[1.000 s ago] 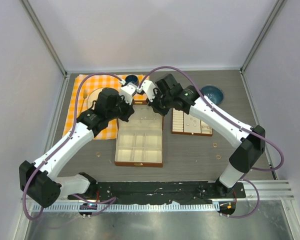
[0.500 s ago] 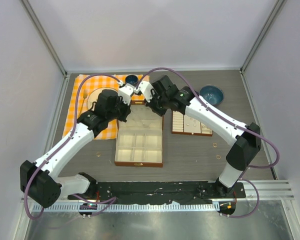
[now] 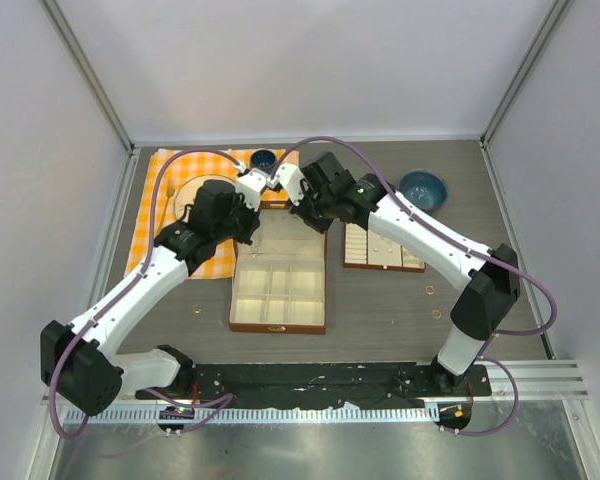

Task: Organize the mixed jewelry
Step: Pick up the jewelry from the center of the board, then place the jewelry in the jewelry box.

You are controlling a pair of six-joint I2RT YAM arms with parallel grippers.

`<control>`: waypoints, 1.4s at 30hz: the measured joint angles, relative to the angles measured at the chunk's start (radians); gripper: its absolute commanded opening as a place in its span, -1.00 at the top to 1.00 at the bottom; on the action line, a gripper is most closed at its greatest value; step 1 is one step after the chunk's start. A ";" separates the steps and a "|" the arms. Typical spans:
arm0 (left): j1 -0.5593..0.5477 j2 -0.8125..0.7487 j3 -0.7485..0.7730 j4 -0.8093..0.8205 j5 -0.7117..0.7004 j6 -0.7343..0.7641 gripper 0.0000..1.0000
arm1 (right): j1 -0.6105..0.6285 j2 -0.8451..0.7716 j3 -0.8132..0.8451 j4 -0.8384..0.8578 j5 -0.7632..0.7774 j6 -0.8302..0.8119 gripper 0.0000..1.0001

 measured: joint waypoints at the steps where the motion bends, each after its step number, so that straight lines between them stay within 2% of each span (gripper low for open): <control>1: 0.000 0.000 0.000 -0.001 0.005 -0.001 1.00 | 0.000 0.000 0.000 -0.001 -0.005 0.002 0.86; 4: 0.004 -0.002 0.004 -0.014 0.027 -0.005 1.00 | 0.000 -0.001 0.000 -0.005 -0.024 0.006 0.65; 7: 0.007 -0.003 0.024 -0.045 0.072 -0.018 1.00 | 0.000 -0.011 0.000 -0.008 -0.049 0.012 0.31; 9: 0.007 -0.006 0.051 -0.072 0.116 -0.018 1.00 | -0.002 -0.028 0.000 -0.013 -0.071 0.016 0.25; 23: 0.004 -0.018 0.246 -0.139 0.329 -0.075 1.00 | 0.037 -0.123 0.025 -0.018 -0.280 -0.037 0.31; 42: 0.004 -0.019 0.266 -0.163 0.427 -0.138 1.00 | 0.035 -0.123 0.079 -0.016 -0.310 -0.036 0.41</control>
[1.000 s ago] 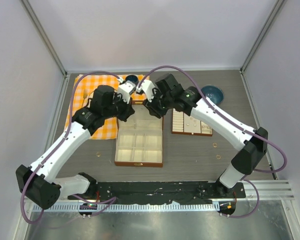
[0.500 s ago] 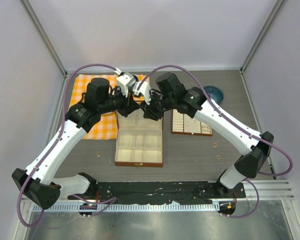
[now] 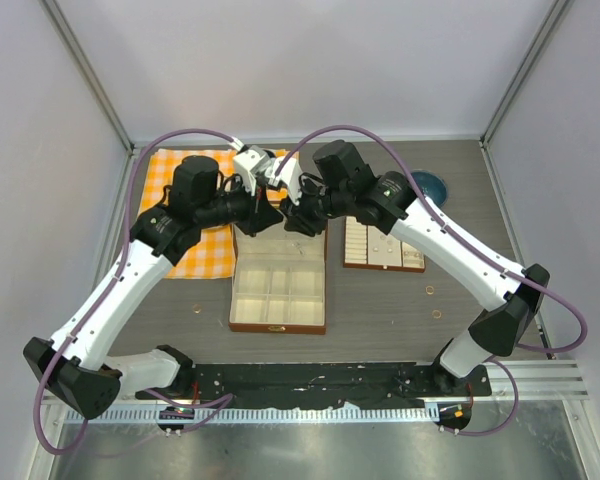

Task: Organize the mixed jewelry
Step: Place the jewelry in the jewelry box.

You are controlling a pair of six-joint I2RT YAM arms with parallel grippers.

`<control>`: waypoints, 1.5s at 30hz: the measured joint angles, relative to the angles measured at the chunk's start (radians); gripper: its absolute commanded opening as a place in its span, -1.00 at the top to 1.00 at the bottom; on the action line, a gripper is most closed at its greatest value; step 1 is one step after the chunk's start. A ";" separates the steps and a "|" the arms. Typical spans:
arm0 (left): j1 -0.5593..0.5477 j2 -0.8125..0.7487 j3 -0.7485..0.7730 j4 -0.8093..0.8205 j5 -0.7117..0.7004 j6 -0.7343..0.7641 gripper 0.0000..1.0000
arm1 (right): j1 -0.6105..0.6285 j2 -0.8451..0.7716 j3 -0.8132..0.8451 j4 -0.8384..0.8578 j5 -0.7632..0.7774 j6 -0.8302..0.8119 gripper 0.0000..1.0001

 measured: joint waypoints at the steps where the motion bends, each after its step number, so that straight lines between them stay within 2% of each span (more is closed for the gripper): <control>1: 0.000 0.000 0.000 -0.001 0.004 -0.005 1.00 | 0.000 0.000 0.000 0.003 0.000 0.000 0.41; 8: 0.000 0.000 0.013 -0.002 0.031 -0.022 1.00 | 0.000 0.000 0.000 0.014 0.009 0.000 0.49; 45: 0.003 -0.002 0.065 -0.008 0.103 -0.094 1.00 | -0.001 -0.018 -0.063 0.067 0.037 0.004 0.57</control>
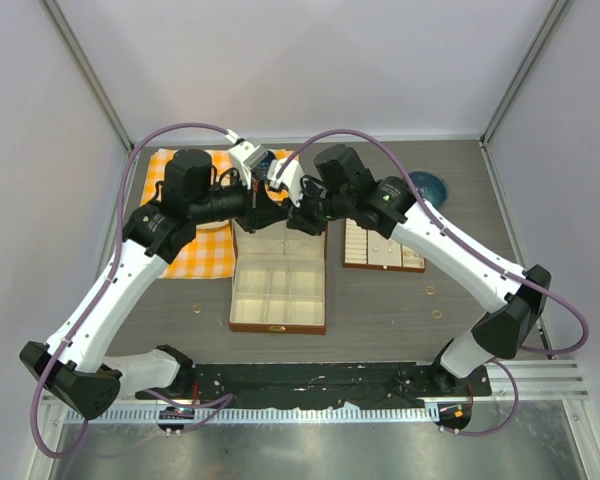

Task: Organize the mixed jewelry
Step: Place the jewelry in the jewelry box.

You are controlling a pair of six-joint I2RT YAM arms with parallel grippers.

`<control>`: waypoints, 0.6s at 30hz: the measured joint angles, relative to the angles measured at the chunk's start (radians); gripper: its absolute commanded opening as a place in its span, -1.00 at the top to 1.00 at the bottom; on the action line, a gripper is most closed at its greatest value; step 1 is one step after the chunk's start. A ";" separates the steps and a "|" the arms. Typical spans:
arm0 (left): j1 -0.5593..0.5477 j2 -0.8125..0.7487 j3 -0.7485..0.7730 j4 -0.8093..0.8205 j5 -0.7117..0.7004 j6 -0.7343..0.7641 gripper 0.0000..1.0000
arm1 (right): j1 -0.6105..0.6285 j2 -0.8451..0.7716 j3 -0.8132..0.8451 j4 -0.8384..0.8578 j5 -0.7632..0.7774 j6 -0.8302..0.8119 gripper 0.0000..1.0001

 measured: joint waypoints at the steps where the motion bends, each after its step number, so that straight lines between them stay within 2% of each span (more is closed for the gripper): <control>1: 0.000 0.000 0.000 0.000 0.000 0.000 1.00 | 0.000 -0.002 -0.003 0.002 0.000 0.000 0.58; 18: 0.006 0.001 0.000 0.010 0.000 -0.004 1.00 | 0.000 -0.039 -0.055 0.013 0.013 0.000 0.58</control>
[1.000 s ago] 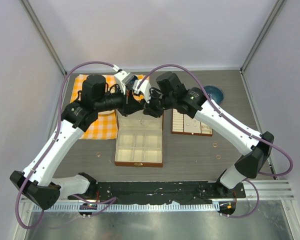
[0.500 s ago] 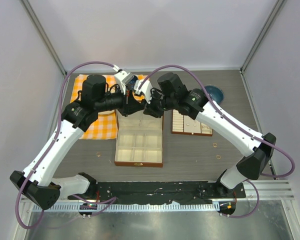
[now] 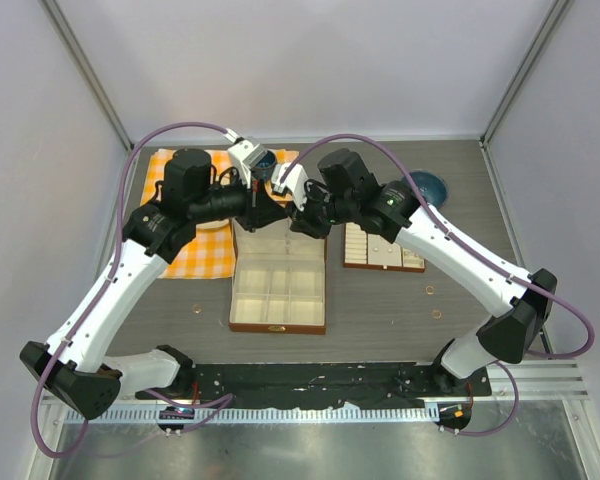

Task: Organize the mixed jewelry
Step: Place the jewelry in the jewelry box.

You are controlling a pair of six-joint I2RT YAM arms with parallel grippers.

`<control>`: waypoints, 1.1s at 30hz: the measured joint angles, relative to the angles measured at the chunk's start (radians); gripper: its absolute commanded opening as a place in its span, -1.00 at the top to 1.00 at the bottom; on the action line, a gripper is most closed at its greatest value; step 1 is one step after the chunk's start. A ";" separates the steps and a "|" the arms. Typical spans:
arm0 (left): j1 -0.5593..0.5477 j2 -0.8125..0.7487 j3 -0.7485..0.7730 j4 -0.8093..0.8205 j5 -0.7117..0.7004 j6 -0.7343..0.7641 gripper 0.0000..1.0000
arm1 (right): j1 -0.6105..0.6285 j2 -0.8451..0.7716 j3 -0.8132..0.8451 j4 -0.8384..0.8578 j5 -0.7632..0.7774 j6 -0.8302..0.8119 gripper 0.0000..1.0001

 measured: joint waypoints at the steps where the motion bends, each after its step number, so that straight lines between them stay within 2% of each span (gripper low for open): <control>1: 0.000 0.000 0.000 0.001 0.000 -0.001 1.00 | 0.000 0.000 0.000 0.000 0.000 0.000 0.58; 15: 0.006 0.005 0.000 0.029 0.003 -0.027 1.00 | 0.000 0.000 -0.002 0.002 -0.009 0.006 0.58; 33: 0.029 0.005 -0.002 0.085 0.090 -0.098 1.00 | 0.000 0.000 -0.003 0.042 -0.021 0.012 0.58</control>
